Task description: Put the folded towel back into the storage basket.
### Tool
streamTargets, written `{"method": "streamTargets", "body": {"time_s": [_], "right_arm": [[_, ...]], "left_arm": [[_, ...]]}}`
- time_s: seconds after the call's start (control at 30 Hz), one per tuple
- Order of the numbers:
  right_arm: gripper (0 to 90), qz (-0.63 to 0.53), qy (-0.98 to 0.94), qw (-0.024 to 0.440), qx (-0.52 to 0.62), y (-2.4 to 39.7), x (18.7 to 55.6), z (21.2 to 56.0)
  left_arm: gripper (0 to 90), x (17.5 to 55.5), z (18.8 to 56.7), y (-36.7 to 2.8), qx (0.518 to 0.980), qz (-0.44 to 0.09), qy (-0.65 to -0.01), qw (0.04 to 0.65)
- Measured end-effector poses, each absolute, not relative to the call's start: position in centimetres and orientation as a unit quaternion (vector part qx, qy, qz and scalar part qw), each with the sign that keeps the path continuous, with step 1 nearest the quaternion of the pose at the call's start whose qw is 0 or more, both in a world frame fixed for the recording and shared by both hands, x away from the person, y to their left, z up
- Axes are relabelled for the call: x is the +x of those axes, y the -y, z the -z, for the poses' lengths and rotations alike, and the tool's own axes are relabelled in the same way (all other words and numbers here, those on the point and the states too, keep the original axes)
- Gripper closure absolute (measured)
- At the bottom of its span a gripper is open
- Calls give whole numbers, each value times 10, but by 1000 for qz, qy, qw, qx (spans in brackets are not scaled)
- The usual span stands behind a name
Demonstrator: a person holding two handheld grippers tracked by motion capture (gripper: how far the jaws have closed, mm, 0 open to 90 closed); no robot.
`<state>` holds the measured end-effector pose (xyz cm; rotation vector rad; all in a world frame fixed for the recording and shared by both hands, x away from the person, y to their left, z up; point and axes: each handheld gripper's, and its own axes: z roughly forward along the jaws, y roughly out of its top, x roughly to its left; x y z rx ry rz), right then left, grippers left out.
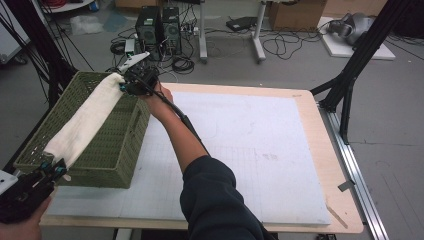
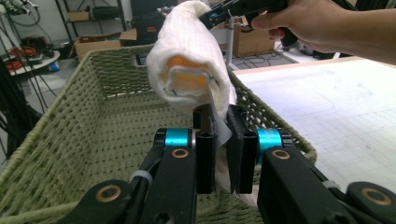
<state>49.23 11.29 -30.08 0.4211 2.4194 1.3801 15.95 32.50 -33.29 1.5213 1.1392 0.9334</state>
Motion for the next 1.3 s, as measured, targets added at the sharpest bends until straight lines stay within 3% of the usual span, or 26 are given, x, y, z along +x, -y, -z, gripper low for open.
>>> {"method": "streamTargets", "body": {"time_s": [0.37, 0.43, 0.47, 0.5, 0.57, 0.77, 1.03, 1.23, 1.3], "right_arm": [[809, -474, -849, 173, 158, -126, 496, 303], [775, -470, -845, 187, 174, -126, 498, 305], [698, -468, -841, 194, 190, -125, 501, 306], [589, -467, -837, 197, 205, -123, 504, 307], [547, -463, -838, 191, 215, -119, 506, 308], [491, -473, -834, 195, 206, -103, 502, 303], [418, -495, -826, 171, 209, -70, 491, 302], [283, -507, -820, 158, 214, -27, 476, 304], [235, -508, -819, 155, 217, -14, 472, 304]], "left_arm": [[791, 169, 335, -335, 629, -374, -491, 472], [623, 179, 335, -342, 608, -383, -541, 436], [496, 181, 335, -345, 598, -389, -559, 422], [425, 181, 334, -349, 587, -393, -572, 417], [330, 179, 332, -351, 576, -401, -579, 415], [348, 171, 324, -352, 573, -420, -560, 426], [336, 177, 323, -332, 587, -383, -522, 486], [194, 188, 323, -318, 582, -334, -511, 538], [191, 195, 323, -307, 595, -318, -489, 553]]}}
